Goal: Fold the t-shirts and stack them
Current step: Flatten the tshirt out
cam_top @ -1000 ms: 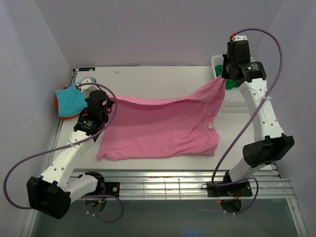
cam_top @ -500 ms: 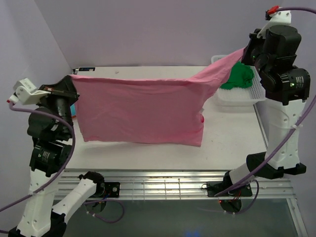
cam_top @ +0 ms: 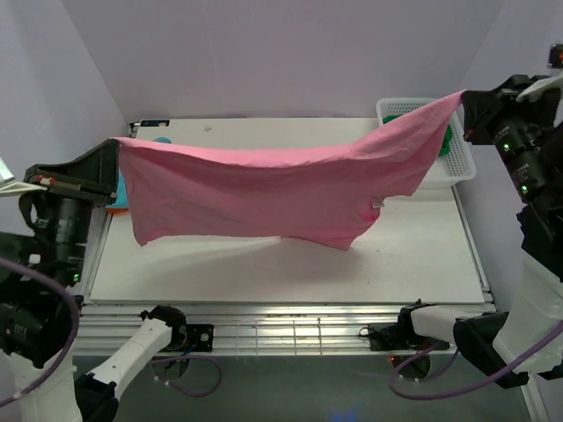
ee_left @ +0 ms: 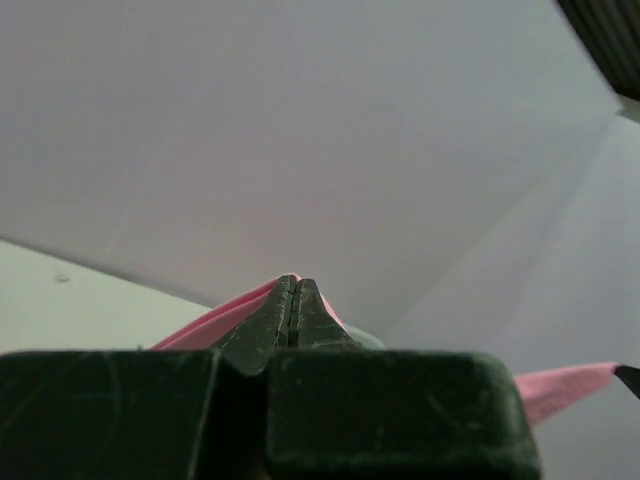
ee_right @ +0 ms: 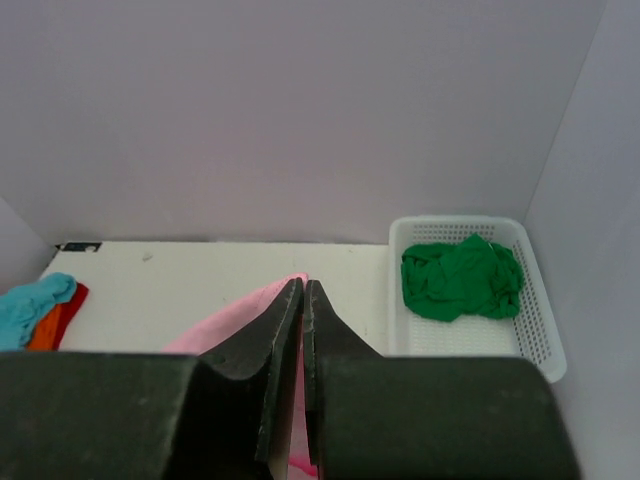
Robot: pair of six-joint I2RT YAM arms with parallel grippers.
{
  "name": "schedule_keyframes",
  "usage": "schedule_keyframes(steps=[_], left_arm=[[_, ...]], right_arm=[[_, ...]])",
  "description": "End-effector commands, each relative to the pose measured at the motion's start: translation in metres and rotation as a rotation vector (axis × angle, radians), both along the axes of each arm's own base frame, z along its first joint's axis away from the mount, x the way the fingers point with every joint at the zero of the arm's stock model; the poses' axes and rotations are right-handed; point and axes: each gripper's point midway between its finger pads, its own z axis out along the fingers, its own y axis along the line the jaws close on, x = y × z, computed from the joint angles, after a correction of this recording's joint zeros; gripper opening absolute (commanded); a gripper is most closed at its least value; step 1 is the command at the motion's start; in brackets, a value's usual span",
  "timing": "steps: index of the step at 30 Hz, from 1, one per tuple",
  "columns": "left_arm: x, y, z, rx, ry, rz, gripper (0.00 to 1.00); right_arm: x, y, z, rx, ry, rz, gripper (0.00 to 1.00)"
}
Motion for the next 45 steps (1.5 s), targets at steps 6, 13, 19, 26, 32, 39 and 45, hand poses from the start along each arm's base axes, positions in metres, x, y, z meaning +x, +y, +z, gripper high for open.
schedule_keyframes(steps=[6, 13, 19, 26, 32, 39, 45], left_arm=[[-0.139, -0.027, 0.097, -0.01, -0.325, -0.379, 0.0], [-0.174, -0.038, 0.109, -0.018, -0.385, -0.506, 0.0], [-0.168, -0.058, 0.11, 0.01, -0.371, -0.606, 0.0], [-0.142, -0.064, 0.11, 0.025, -0.354, -0.589, 0.0], [-0.07, -0.066, 0.079, 0.015, -0.237, -0.471, 0.0], [0.057, -0.04, -0.016, 0.007, -0.002, -0.114, 0.0], [0.133, -0.018, -0.111, 0.026, 0.166, 0.134, 0.0]], right_arm=[[-0.121, -0.005, 0.097, 0.095, -0.434, 0.124, 0.08], [-0.16, -0.007, 0.117, 0.127, -0.55, 0.16, 0.08], [-0.174, -0.011, 0.129, 0.131, -0.615, 0.155, 0.08], [-0.151, -0.015, 0.131, 0.106, -0.61, 0.108, 0.08], [-0.095, -0.007, 0.116, 0.059, -0.533, 0.077, 0.08], [0.028, 0.016, 0.06, -0.024, -0.332, 0.043, 0.08], [0.127, 0.034, -0.012, -0.068, -0.144, 0.025, 0.08]])
